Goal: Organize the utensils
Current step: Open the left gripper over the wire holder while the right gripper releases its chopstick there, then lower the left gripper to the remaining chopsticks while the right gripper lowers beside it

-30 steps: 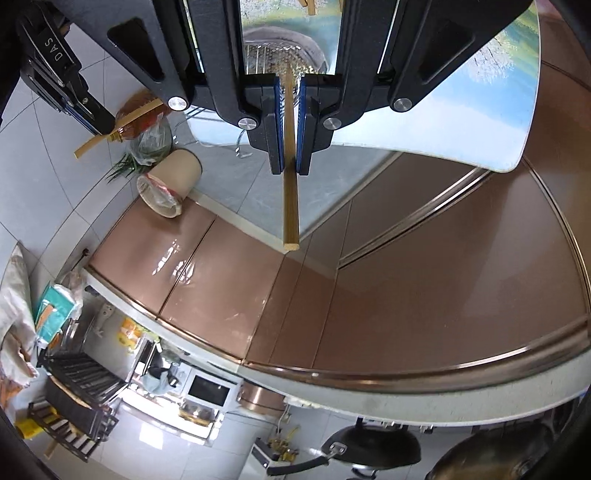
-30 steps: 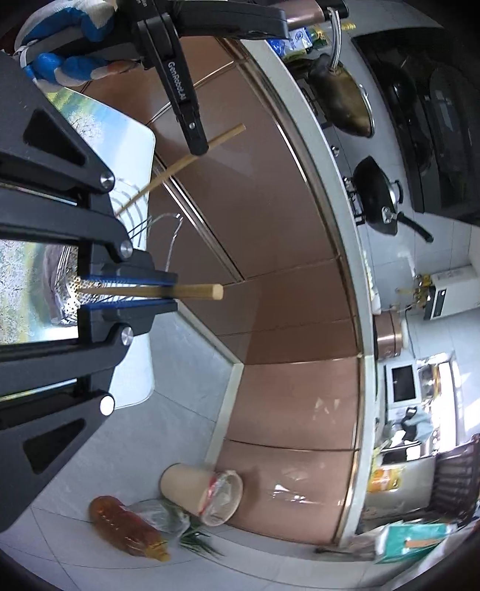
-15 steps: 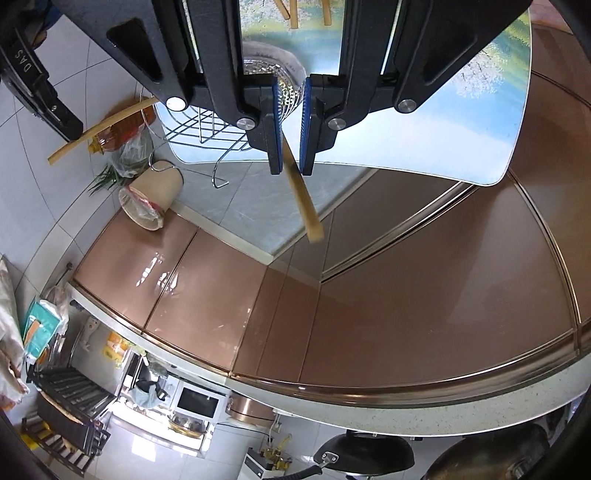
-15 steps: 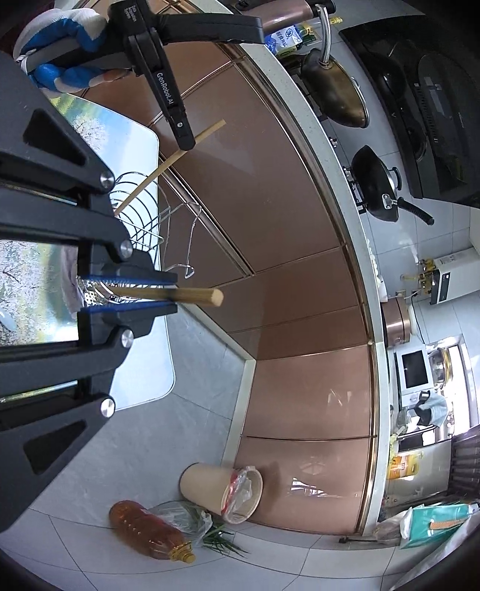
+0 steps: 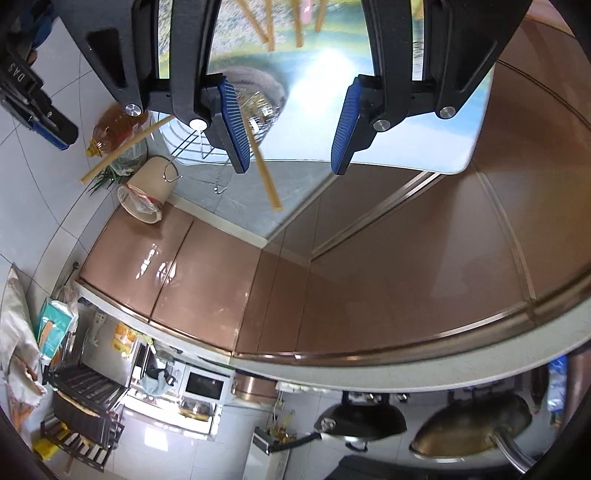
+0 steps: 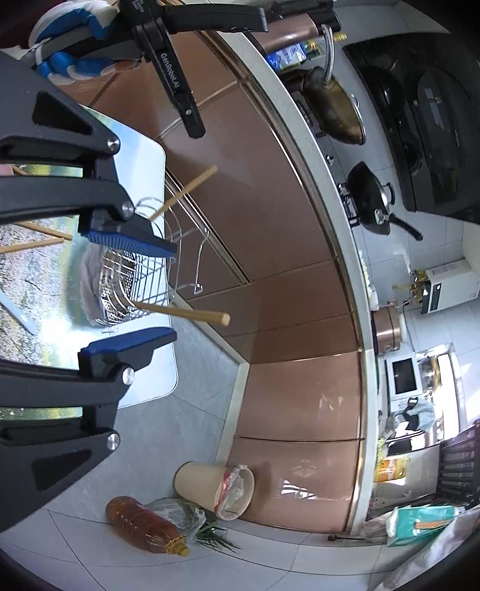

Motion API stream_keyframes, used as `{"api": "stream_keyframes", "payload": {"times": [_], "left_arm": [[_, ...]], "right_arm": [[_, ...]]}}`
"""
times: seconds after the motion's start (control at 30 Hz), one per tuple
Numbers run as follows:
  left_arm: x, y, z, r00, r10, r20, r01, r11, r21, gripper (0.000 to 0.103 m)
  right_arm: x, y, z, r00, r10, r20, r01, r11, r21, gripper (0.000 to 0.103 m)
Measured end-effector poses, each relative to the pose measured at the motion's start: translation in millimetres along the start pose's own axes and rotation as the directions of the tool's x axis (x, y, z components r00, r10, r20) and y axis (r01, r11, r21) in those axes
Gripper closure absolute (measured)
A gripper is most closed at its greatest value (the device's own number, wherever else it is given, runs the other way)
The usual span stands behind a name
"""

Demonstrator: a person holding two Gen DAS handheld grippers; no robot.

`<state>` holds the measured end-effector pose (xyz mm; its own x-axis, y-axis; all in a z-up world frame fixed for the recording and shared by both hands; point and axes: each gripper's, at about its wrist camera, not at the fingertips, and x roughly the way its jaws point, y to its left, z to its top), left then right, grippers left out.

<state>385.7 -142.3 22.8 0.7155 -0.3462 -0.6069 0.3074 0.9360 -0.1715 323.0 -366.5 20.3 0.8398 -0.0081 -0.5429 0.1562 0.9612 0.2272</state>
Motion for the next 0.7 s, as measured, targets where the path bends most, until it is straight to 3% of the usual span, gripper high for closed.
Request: {"api": "stream_keyframes", "payload": {"times": [0.37, 0.7], "left_arm": [[-60.8, 59.6, -31.3, 0.993, 0.112, -0.030, -0.111, 0.993, 0.027, 0.057], [-79.6, 91.5, -83.4, 0.983, 0.103, -0.152, -0.098, 0.994, 0.036, 0.058]], "right_arm": [[-44.7, 35.2, -19.4, 0.999, 0.020, -0.031, -0.022, 0.996, -0.087, 0.066], [-37.3, 59.7, -50.3, 0.991, 0.027, -0.130, -0.044, 0.990, -0.132, 0.067]]}}
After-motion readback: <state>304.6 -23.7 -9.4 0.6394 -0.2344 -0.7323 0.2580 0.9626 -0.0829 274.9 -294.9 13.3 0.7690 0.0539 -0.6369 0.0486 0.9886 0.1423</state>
